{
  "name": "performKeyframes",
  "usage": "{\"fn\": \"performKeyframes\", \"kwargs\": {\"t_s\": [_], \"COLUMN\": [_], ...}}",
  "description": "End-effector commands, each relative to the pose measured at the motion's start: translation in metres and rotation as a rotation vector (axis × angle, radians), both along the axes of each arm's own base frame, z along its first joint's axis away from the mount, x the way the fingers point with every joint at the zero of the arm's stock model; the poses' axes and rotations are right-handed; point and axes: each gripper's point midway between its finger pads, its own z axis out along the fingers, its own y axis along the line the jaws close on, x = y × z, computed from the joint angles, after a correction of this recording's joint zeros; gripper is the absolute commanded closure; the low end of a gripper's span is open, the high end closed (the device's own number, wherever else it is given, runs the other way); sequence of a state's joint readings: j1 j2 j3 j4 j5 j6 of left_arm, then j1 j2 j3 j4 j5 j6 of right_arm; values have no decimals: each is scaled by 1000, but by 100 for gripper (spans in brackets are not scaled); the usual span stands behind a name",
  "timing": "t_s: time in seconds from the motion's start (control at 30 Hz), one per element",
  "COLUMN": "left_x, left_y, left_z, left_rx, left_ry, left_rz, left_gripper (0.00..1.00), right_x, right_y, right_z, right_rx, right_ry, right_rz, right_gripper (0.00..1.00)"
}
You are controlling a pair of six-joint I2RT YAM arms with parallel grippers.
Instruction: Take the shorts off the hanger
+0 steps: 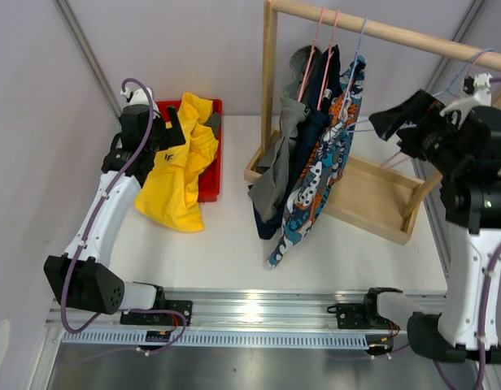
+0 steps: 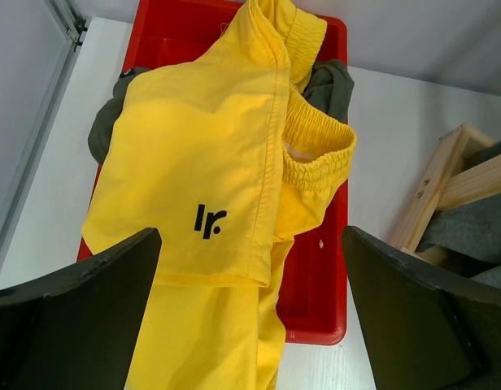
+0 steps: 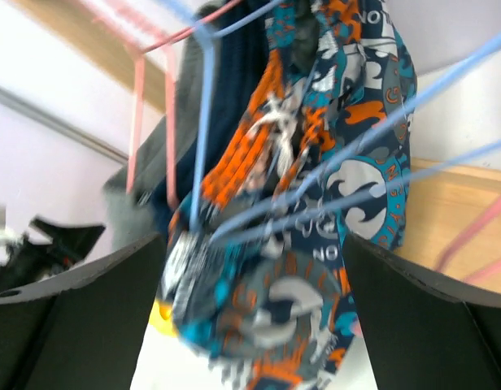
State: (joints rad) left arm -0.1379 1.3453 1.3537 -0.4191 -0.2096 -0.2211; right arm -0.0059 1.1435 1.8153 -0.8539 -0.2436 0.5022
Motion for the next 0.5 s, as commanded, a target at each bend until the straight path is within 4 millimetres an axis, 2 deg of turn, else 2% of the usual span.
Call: {"fn": "performKeyframes", "kwargs": {"t_s": [0.0,0.03,0.1,0.13,0.23,0.33,0.37,0.47], "left_x": [-1,-1,-1,-1,-1,-2,-3,-3], "left_y": [-4,-4,-4,-4,-5,-5,-5,-4], "left_z": [24,25,27,25,24,25,25,23], "left_rx": [-34,-36,-38,-40,-44,-44,-44,-41], "left_ry": [-83,-83,-86,-85,-80,-83,-85,-83], "left_rz": [-16,-15,-15,-15,-19,-19,-19,-18], "left_gripper": [1,1,1,1,1,1,1,1], "right_x": [-53,-72,-91,-105,-112,-93,-74,-34], "right_y": [11,17,28,33,38,43,44,43], "right_z": [-3,4,14,26,53,70,62,61], "right_rx": [-59,-59,-51,-47,-31,14,32,77], "right_ry": [18,7,-16,-45,-130,-193,-163,-166], "right_rz": [96,134,205,238,256,278,276,260], "right_gripper": [1,1,2,3,3,4,5,11]}}
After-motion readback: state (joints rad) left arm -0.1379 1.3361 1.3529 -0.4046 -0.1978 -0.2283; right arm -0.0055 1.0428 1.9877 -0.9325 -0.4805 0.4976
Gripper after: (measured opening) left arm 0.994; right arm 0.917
